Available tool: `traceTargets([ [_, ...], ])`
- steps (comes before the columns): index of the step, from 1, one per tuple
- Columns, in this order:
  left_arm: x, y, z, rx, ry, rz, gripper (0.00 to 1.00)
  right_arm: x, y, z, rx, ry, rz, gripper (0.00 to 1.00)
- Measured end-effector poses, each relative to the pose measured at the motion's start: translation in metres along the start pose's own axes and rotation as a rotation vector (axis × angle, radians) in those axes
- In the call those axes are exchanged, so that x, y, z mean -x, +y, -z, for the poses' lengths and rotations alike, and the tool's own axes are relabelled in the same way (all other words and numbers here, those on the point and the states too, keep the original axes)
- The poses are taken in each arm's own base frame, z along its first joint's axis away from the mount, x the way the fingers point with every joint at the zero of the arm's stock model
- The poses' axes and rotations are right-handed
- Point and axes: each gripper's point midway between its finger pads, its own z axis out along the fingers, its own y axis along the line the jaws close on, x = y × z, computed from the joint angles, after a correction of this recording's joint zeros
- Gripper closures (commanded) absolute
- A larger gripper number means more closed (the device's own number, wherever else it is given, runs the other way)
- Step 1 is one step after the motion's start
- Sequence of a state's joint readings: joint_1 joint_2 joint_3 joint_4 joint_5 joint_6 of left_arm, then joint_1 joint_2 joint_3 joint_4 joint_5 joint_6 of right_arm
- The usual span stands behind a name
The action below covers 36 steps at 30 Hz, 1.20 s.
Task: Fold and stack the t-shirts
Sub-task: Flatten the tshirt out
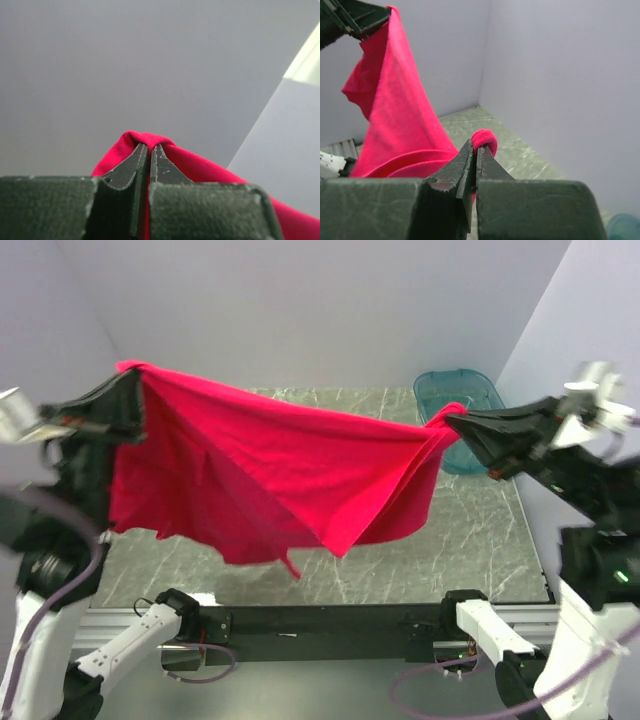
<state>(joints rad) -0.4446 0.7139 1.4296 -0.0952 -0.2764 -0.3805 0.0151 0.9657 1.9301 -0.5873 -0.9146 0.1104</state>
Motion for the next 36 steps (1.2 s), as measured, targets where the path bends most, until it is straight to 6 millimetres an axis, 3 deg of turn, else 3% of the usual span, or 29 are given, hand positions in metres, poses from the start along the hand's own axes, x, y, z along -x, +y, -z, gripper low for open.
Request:
traceTargets([
  [2,-0.030,0.008,-0.016,0.033,0.056,-0.009,0.99,-0.028,-0.014,-0.005,-0.030,0.024,-0.066,1.00],
  [5,-0.105,0.029,-0.040,0.095,0.192,-0.026,0.99,-0.105,-0.052,-0.022,-0.094,0.115,-0.240,1.00],
  [9,-0.244,0.081,-0.045,0.199,0.453,-0.053,0.99,-0.243,-0.100,-0.034,-0.224,0.298,-0.502,1.00],
  [11,-0.316,0.117,-0.031,0.266,0.602,-0.057,0.98,-0.320,-0.123,-0.033,-0.317,0.414,-0.625,1.00],
  [12,-0.352,0.139,-0.021,0.311,0.676,-0.057,0.94,-0.358,-0.132,-0.029,-0.368,0.480,-0.687,1.00],
  [13,-0.384,0.159,-0.012,0.351,0.747,-0.049,0.86,-0.384,-0.138,-0.026,-0.408,0.525,-0.725,1.00],
  [14,-0.409,0.178,-0.005,0.390,0.802,-0.039,0.58,-0.414,-0.146,-0.023,-0.457,0.582,-0.771,0.92],
  [15,-0.437,0.201,0.001,0.432,0.861,-0.028,0.44,-0.439,-0.154,-0.020,-0.501,0.631,-0.805,0.83],
  [16,-0.462,0.220,0.004,0.469,0.913,-0.008,0.38,-0.460,-0.160,-0.018,-0.537,0.674,-0.834,0.74],
  [17,-0.488,0.242,0.004,0.512,0.966,0.021,0.32,-0.478,-0.166,-0.016,-0.564,0.719,-0.855,0.52],
  [19,-0.516,0.268,-0.006,0.547,1.002,0.053,0.21,-0.501,-0.180,-0.017,-0.602,0.778,-0.860,0.32],
  [20,-0.523,0.277,-0.009,0.559,1.011,0.062,0.12,-0.506,-0.186,-0.016,-0.612,0.794,-0.837,0.19],
  [23,-0.517,0.280,-0.023,0.556,1.012,0.066,0.11,-0.499,-0.192,-0.011,-0.615,0.804,-0.753,0.14],
  [26,-0.485,0.256,-0.060,0.473,0.937,0.042,0.15,-0.470,-0.191,-0.013,-0.541,0.763,-0.615,0.14],
  [29,-0.442,0.229,-0.072,0.415,0.880,0.024,0.23,-0.445,-0.176,-0.016,-0.393,0.738,-0.478,0.15],
  [32,-0.408,0.206,-0.054,0.378,0.858,0.029,0.25,-0.444,-0.158,-0.013,-0.225,0.786,-0.382,0.24],
  [36,-0.402,0.200,0.026,0.407,0.953,0.073,0.25,-0.478,-0.141,0.010,-0.126,0.950,-0.370,0.25],
])
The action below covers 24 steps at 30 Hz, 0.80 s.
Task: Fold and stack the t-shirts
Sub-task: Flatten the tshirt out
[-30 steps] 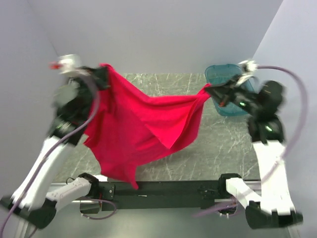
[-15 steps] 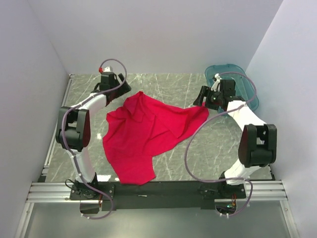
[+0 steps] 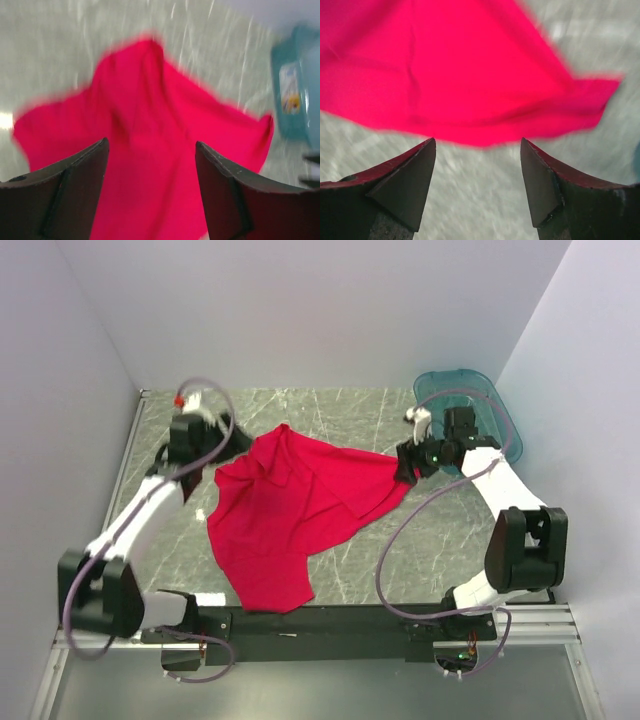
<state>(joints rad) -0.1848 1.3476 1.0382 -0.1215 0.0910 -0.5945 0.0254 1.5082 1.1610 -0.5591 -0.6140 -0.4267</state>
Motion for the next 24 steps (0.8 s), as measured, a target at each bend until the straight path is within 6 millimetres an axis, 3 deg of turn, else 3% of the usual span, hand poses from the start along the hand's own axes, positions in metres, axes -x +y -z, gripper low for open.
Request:
traceTargets([
  [4,-0.078,0.028,0.047,0.018,0.148,0.083,0.26,-0.060,0.003,-0.007,0.014,0.167,-0.005,0.27],
  [7,-0.105,0.032,0.075,-0.001,0.181,0.149,0.26,-0.081,0.012,-0.006,0.055,0.238,-0.003,0.28],
  [11,-0.121,0.031,0.097,-0.033,0.180,0.220,0.26,-0.091,0.025,-0.014,0.113,0.289,0.038,0.30],
  [15,-0.140,0.041,0.106,-0.012,0.207,0.270,0.26,-0.103,0.034,-0.029,0.122,0.364,0.060,0.30],
  [22,-0.147,0.043,0.111,-0.001,0.215,0.300,0.26,-0.131,0.016,-0.049,0.016,0.489,-0.070,0.30],
  [24,-0.147,0.043,0.112,-0.001,0.215,0.300,0.26,-0.123,0.011,-0.054,-0.008,0.478,-0.096,0.31],
])
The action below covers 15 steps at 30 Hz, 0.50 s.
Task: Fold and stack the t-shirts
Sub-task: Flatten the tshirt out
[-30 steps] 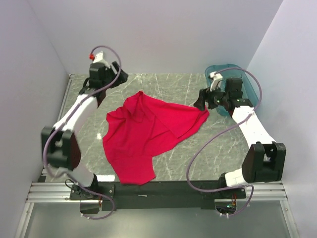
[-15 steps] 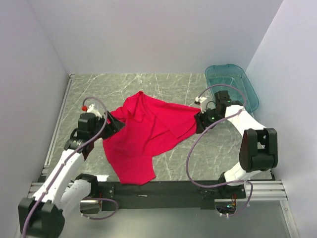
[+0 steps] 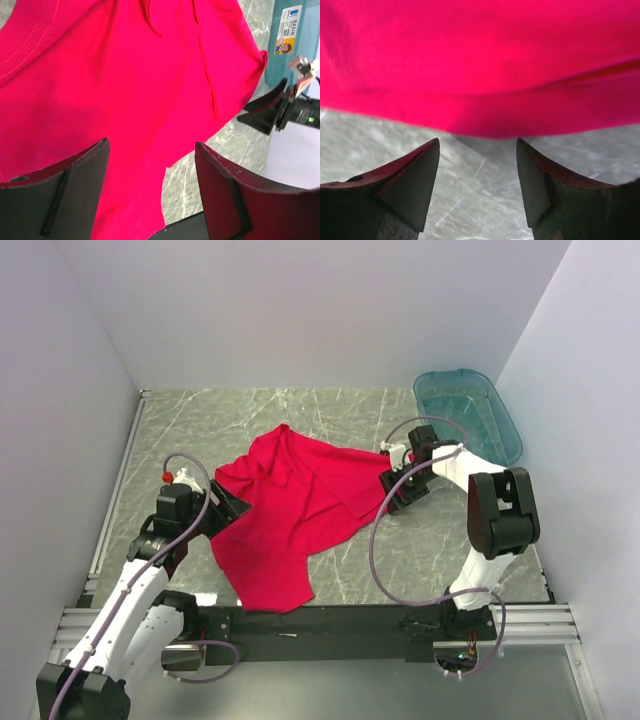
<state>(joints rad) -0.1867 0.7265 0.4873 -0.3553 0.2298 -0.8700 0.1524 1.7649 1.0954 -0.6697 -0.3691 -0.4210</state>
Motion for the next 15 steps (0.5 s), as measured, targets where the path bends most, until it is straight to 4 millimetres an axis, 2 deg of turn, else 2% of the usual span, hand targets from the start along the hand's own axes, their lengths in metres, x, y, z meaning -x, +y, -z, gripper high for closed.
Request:
traceTargets([
  [3,-0.001,0.000,0.003,-0.001,-0.002,0.000,0.26,0.010,-0.004,-0.003,-0.005,-0.009,-0.040,0.33],
  [6,0.000,-0.003,0.007,-0.013,-0.014,-0.001,0.26,0.021,-0.006,-0.006,0.001,-0.019,-0.073,0.56],
  [7,0.001,-0.004,0.008,-0.017,-0.019,-0.001,0.26,0.024,-0.007,-0.008,0.003,-0.020,-0.082,0.72],
  [9,0.002,-0.006,0.010,-0.026,-0.027,-0.001,0.26,0.030,-0.007,-0.009,0.007,-0.027,-0.093,0.84],
  [13,0.002,-0.006,0.011,-0.030,-0.030,-0.002,0.26,0.039,-0.003,-0.005,0.009,-0.035,-0.090,1.00],
  [15,0.002,-0.006,0.011,-0.031,-0.029,-0.002,0.26,0.046,0.002,-0.001,0.011,-0.044,-0.076,1.00],
])
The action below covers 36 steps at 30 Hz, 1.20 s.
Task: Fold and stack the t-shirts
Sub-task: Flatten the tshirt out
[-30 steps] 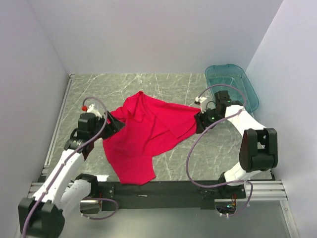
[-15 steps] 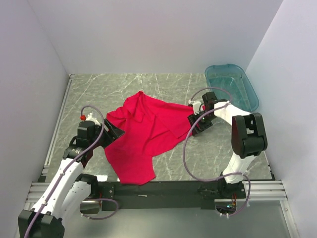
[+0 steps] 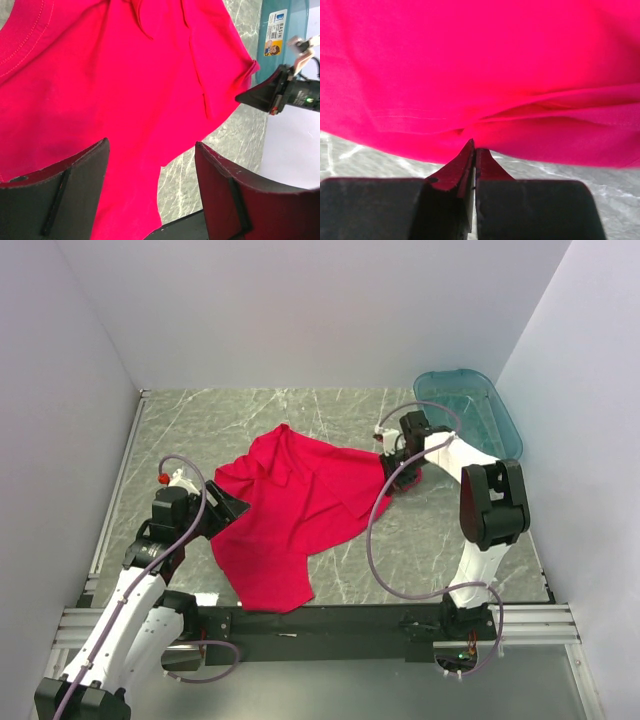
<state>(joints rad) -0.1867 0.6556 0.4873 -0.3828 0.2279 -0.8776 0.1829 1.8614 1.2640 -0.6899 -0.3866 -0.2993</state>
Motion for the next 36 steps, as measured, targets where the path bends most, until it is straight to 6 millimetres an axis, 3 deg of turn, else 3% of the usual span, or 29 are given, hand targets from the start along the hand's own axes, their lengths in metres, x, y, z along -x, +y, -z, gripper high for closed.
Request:
traceTargets([
  [3,0.000,0.000,0.000,0.001,0.002,0.001,0.26,0.015,0.013,0.009,0.024,-0.022,0.024,1.00],
  [6,-0.001,0.000,-0.001,0.002,0.004,0.001,0.26,0.044,0.030,0.023,0.044,-0.075,0.062,1.00],
  [8,-0.001,0.001,-0.001,0.003,0.006,0.001,0.26,0.066,0.046,0.032,0.059,-0.108,0.097,0.86],
  [9,-0.001,0.001,-0.001,0.004,0.007,0.001,0.26,0.079,0.055,0.035,0.067,-0.128,0.117,0.66],
  [10,-0.001,0.001,-0.001,0.003,0.007,0.001,0.26,0.094,0.065,0.035,0.077,-0.143,0.136,0.59],
  [13,-0.001,0.001,-0.001,0.004,0.007,0.001,0.26,0.128,0.085,0.023,0.102,-0.163,0.196,0.48],
  [15,-0.001,0.001,-0.001,0.003,0.006,0.001,0.26,0.129,0.091,0.005,0.111,-0.134,0.211,0.47],
  [17,0.000,-0.001,0.001,-0.003,0.001,-0.001,0.26,0.112,0.088,-0.011,0.097,-0.077,0.199,0.47],
  [20,0.001,-0.002,0.002,-0.010,-0.004,-0.003,0.26,0.082,0.074,-0.017,0.075,-0.010,0.177,0.48],
  [22,0.000,-0.002,0.001,-0.008,-0.002,-0.002,0.26,0.061,0.064,-0.010,0.063,0.013,0.172,0.48],
  [25,-0.001,-0.001,0.000,-0.004,0.008,-0.001,0.26,0.046,0.051,0.007,0.035,0.005,0.182,0.47],
  [30,-0.003,0.000,-0.002,-0.001,0.017,0.002,0.26,0.060,0.024,0.025,-0.038,-0.056,0.166,0.48],
  [34,-0.002,-0.001,0.000,-0.009,0.010,0.003,0.26,0.087,-0.002,0.021,-0.082,-0.112,0.064,0.44],
  [36,-0.003,-0.001,0.002,-0.015,0.005,0.007,0.26,0.090,-0.015,0.016,-0.115,-0.123,0.013,0.43],
])
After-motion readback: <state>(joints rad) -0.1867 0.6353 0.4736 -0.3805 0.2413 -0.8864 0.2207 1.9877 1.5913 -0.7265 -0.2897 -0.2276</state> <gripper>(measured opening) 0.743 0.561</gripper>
